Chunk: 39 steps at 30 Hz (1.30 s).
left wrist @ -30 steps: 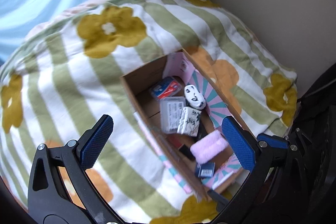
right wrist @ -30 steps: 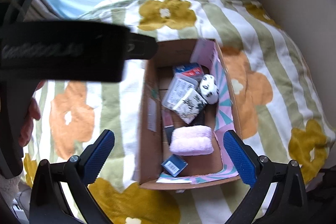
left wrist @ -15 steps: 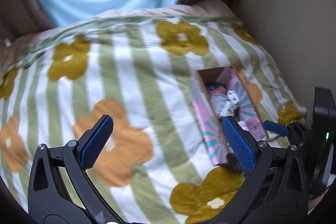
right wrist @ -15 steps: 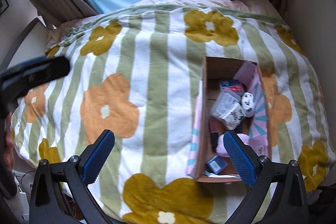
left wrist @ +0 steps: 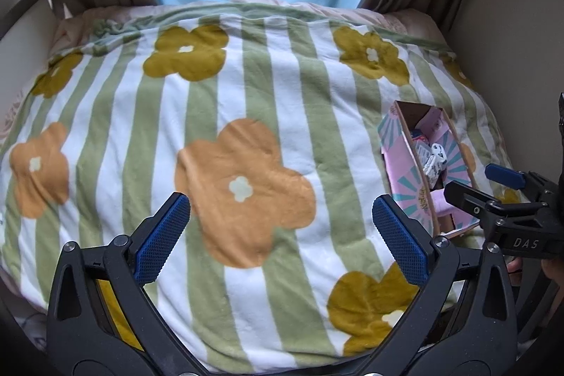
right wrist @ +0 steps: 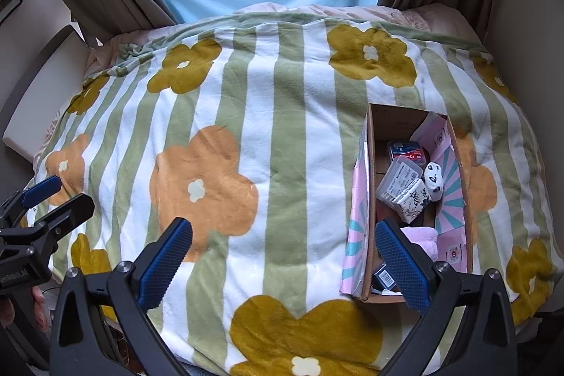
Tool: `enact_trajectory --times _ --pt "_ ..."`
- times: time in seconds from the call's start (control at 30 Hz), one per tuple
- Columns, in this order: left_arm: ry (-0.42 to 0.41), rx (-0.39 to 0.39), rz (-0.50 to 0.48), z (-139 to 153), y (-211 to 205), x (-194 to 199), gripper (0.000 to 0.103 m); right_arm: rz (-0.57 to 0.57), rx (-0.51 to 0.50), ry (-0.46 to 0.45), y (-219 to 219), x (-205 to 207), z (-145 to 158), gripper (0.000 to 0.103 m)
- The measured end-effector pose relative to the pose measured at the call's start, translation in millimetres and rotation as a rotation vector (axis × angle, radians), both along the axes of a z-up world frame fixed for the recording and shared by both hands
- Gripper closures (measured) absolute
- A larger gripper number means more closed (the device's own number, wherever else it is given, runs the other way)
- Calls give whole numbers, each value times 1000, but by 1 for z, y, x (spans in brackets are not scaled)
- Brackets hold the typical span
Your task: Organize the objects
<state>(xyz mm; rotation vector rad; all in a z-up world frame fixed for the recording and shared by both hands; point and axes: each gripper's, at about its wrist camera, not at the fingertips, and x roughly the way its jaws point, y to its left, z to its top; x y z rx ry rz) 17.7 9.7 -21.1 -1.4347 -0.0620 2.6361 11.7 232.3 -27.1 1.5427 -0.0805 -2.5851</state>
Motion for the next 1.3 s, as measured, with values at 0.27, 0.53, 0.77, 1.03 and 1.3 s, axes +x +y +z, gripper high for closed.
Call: enact_trajectory --times 0.27,0.53,0.77,1.03,1.3 --pt "-6 19 13 -2 -6 -1 0 0 9 1 -4 2 -1 0" --pt "-11 18 10 -5 -3 0 0 -15 13 4 0 1 3 0" --pt "-12 20 10 -6 -3 -1 0 -19 20 3 2 0 3 0" --pt "-13 20 8 -7 -4 -3 0 -19 22 5 1 -1 3 0" --pt "-15 18 8 -8 -5 -4 0 -22 22 4 1 -2 2 0"
